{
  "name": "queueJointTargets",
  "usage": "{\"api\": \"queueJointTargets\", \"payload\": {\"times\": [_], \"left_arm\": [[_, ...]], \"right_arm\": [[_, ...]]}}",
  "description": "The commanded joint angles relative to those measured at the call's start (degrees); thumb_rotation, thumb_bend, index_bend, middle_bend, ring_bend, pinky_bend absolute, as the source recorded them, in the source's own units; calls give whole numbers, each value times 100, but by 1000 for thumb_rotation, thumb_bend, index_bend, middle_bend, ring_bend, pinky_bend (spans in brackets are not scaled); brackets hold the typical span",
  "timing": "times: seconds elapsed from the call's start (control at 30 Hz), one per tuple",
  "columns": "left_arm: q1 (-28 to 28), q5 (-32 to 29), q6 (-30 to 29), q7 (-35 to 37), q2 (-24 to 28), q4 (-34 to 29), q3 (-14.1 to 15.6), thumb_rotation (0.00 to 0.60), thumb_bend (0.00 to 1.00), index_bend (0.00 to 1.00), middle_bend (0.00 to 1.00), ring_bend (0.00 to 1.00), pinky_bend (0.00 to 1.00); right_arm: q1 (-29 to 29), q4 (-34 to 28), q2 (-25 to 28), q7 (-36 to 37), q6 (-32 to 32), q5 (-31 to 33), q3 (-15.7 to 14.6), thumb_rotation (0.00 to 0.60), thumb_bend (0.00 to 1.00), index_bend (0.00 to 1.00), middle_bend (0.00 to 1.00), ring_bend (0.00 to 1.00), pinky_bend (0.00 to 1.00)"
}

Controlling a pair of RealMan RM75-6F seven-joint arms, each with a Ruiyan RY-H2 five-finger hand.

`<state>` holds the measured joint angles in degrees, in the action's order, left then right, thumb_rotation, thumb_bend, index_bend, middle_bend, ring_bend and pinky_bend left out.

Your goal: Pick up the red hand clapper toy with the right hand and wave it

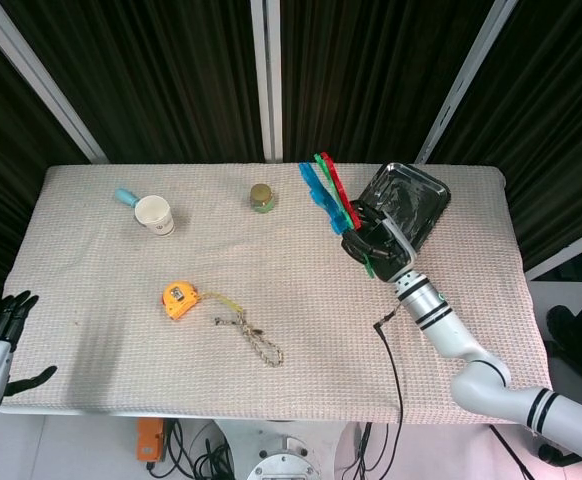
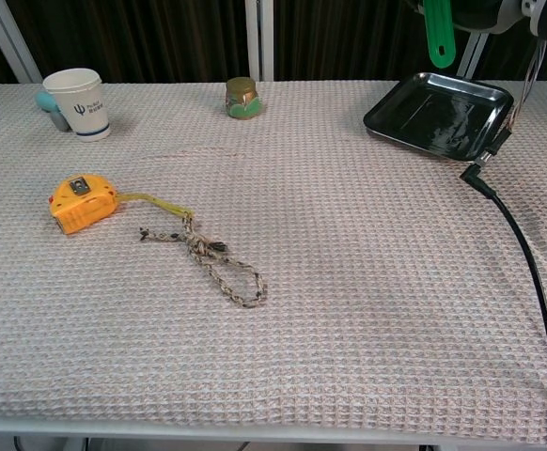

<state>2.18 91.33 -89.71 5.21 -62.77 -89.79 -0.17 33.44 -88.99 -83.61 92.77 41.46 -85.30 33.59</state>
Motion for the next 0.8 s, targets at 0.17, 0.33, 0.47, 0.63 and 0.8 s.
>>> {"api": "queueJointTargets", "payload": {"times": [0.17, 0.33, 0.47, 0.63, 0.8], "left_arm": [[-22, -7, -22, 45, -7, 43, 11, 600, 59, 36, 17, 0, 15], [-37, -13, -35, 67, -7, 59, 17, 600, 60, 35, 17, 0, 15], [-27, -6, -28, 55, -7, 49, 15, 600, 60, 36, 17, 0, 15], [-23, -6, -28, 39, -9, 37, 10, 600, 60, 36, 17, 0, 15], [-23, -8, -29, 40, -9, 36, 10, 600, 60, 36, 16, 0, 15]], "right_arm": [[560, 1927, -1311, -9652, 1259, -135, -1144, 600, 372, 873, 819, 851, 1000], [590, 1875, -1367, -10052, 1474, 127, -1191, 600, 372, 875, 820, 852, 1000], [601, 1693, -1305, -9966, 1528, 331, -1201, 600, 373, 876, 820, 852, 1000], [496, 960, -1178, -8225, 1465, 758, -999, 600, 373, 876, 820, 852, 1000], [199, 59, -1037, -5071, 1220, 1560, -366, 600, 363, 878, 820, 851, 1000]]}}
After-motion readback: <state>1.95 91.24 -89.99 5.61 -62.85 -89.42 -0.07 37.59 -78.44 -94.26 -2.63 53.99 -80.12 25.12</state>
